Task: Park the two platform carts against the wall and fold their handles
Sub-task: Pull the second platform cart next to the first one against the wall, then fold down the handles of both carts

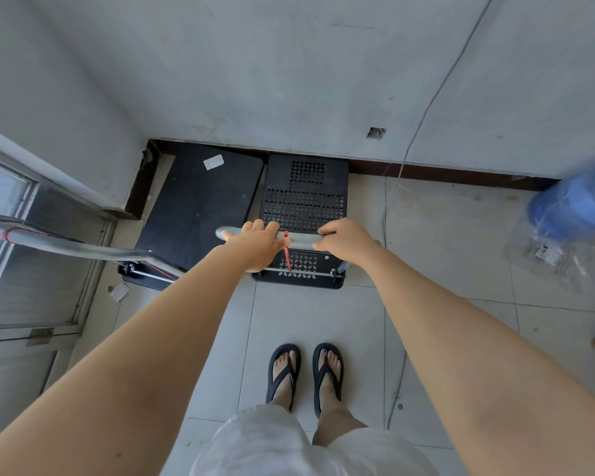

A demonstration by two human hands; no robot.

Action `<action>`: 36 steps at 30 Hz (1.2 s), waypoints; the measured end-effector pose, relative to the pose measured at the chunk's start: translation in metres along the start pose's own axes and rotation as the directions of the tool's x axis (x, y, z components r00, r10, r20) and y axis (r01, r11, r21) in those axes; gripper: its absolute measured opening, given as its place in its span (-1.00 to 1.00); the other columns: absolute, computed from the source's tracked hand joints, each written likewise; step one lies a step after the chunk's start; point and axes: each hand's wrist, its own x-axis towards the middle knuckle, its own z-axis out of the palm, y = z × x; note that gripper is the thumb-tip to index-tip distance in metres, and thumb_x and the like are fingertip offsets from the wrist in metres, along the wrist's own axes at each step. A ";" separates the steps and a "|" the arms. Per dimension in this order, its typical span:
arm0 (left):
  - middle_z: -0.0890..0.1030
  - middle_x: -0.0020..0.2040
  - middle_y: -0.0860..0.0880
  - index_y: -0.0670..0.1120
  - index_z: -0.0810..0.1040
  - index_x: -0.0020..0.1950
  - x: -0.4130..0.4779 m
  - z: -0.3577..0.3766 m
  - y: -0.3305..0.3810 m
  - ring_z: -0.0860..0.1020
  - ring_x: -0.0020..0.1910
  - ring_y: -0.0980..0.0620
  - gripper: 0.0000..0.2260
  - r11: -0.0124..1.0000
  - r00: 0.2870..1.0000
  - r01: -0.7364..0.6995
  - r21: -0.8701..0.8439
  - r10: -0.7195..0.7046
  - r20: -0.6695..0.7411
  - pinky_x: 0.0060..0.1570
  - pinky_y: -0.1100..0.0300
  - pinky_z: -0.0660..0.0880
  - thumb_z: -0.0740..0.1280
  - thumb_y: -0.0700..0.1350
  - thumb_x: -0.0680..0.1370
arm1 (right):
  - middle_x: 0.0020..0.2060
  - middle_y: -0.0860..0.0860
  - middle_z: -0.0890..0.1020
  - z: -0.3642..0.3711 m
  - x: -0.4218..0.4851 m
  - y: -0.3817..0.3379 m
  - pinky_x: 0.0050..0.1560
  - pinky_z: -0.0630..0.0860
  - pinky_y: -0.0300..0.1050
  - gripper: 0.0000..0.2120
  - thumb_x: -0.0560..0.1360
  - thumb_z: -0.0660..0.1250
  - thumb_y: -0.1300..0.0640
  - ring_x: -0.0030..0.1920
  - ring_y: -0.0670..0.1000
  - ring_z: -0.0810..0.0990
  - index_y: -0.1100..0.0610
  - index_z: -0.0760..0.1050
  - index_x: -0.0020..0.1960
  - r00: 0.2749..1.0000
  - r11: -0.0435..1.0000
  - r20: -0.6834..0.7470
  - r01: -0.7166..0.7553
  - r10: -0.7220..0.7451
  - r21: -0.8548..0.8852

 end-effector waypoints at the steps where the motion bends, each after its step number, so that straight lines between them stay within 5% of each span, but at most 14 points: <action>1: 0.35 0.38 -0.14 -0.05 0.18 0.48 -0.001 0.000 0.001 0.30 0.39 -0.14 -0.55 1.000 1.000 0.009 -0.003 -0.009 -0.001 0.32 -0.33 0.20 -0.06 0.13 0.66 | 0.22 0.10 0.63 0.001 -0.002 0.002 0.37 0.38 0.18 -0.61 0.43 0.35 0.08 0.26 0.13 0.56 0.11 0.57 0.25 1.000 1.000 -0.005 -0.001 0.001 -0.018; 6: 0.20 0.54 -0.14 -0.01 -0.08 0.59 -0.009 -0.003 0.008 0.11 0.55 -0.14 -0.42 0.995 0.995 -0.025 -0.094 0.016 -0.094 0.47 -0.31 -0.03 -0.12 0.22 0.63 | 0.34 0.04 0.55 -0.004 -0.019 0.002 0.45 0.31 0.04 -0.53 0.46 0.24 0.15 0.38 0.10 0.45 0.04 0.47 0.37 0.989 1.000 -0.146 0.007 -0.008 -0.012; 12: 0.30 0.46 -0.23 -0.11 0.10 0.55 -0.030 -0.012 0.004 0.26 0.46 -0.21 -0.46 0.981 0.984 -0.113 -0.159 0.088 -0.155 0.39 -0.10 0.27 -0.04 0.15 0.66 | 0.43 0.10 0.44 -0.005 -0.046 -0.007 0.28 0.41 -0.09 -0.55 0.55 0.18 0.20 0.34 0.14 0.48 0.15 0.39 0.44 0.974 0.999 -0.222 0.043 -0.049 -0.032; 17: 0.35 0.38 -0.20 -0.11 0.23 0.46 -0.053 -0.011 -0.015 0.32 0.38 -0.22 -0.56 0.991 0.985 -0.079 -0.108 0.061 -0.164 0.32 -0.16 0.36 -0.02 0.10 0.66 | 0.44 0.12 0.41 0.007 -0.072 -0.013 0.20 0.45 -0.08 -0.54 0.57 0.15 0.21 0.26 0.15 0.53 0.15 0.34 0.47 0.963 0.992 -0.256 0.057 -0.085 -0.115; 21: 0.35 0.38 -0.21 -0.13 0.24 0.46 -0.086 -0.009 -0.034 0.33 0.36 -0.22 -0.57 0.996 0.971 -0.059 -0.065 0.042 -0.234 0.29 -0.15 0.36 -0.01 0.06 0.67 | 0.43 0.10 0.43 0.018 -0.098 -0.022 0.33 0.44 0.10 -0.53 0.54 0.15 0.16 0.33 0.16 0.48 0.07 0.35 0.45 0.958 0.980 -0.263 0.062 -0.112 -0.190; 24: 0.34 0.39 -0.21 -0.11 0.22 0.49 -0.111 -0.010 -0.047 0.34 0.35 -0.25 -0.57 0.998 0.967 -0.027 -0.059 0.011 -0.256 0.29 -0.16 0.37 -0.02 0.03 0.66 | 0.40 0.11 0.44 0.023 -0.118 -0.035 0.34 0.42 0.03 -0.54 0.56 0.19 0.18 0.36 0.16 0.45 0.12 0.36 0.45 0.957 0.957 -0.237 0.099 -0.166 -0.271; 30: 0.33 0.40 -0.22 -0.08 0.22 0.51 -0.178 -0.006 -0.063 0.30 0.40 -0.26 -0.57 0.999 0.938 -0.018 -0.026 0.008 -0.348 0.31 -0.15 0.32 -0.02 0.06 0.68 | 0.17 0.17 0.58 0.047 -0.162 -0.055 0.10 0.49 -0.03 -0.67 0.53 0.21 0.21 0.20 0.20 0.56 0.22 0.49 0.28 0.946 0.917 -0.213 0.156 -0.246 -0.367; 36: 0.37 0.39 -0.19 -0.12 0.26 0.46 -0.229 0.014 -0.106 0.33 0.39 -0.24 -0.51 1.000 0.926 0.022 -0.004 -0.022 -0.377 0.28 -0.17 0.35 -0.03 0.15 0.65 | 0.32 0.15 0.52 0.082 -0.201 -0.079 0.25 0.49 0.02 -0.56 0.54 0.22 0.17 0.25 0.16 0.53 0.16 0.38 0.42 0.944 0.901 -0.184 0.186 -0.275 -0.393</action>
